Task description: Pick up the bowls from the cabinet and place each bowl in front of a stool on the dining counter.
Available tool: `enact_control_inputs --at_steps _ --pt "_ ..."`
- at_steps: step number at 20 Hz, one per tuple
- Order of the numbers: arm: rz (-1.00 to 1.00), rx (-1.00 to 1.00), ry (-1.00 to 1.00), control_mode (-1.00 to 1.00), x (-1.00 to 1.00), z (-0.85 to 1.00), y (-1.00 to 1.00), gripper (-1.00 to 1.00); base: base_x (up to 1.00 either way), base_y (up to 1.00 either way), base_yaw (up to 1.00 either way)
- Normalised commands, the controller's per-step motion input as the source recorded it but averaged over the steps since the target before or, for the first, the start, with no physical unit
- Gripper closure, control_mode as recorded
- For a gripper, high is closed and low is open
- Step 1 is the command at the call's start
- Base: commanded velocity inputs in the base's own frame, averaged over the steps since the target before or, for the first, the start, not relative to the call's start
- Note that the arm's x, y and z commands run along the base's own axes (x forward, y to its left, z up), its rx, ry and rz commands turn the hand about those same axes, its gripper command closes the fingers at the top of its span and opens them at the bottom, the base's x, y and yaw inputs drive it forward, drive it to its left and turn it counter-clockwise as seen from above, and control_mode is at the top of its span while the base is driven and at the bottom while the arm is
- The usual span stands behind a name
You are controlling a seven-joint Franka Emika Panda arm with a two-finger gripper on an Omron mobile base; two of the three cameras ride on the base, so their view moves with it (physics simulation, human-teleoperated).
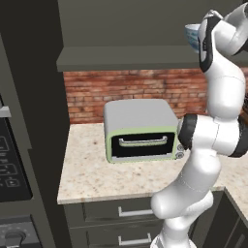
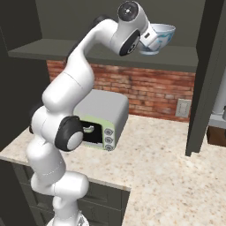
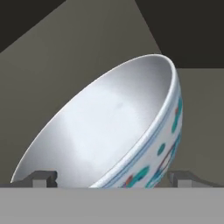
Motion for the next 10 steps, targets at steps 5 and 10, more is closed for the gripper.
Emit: enact_control_inputs --at_steps 5,10 --pt "0.0 0.0 0.07 -1.0 0.33 0.0 -0.21 -1.0 0.0 0.0 0.0" --pt "0.0 0.0 0.08 -1.0 0.25 0.0 -0.2 -1.0 0.0 0.0 0.0"
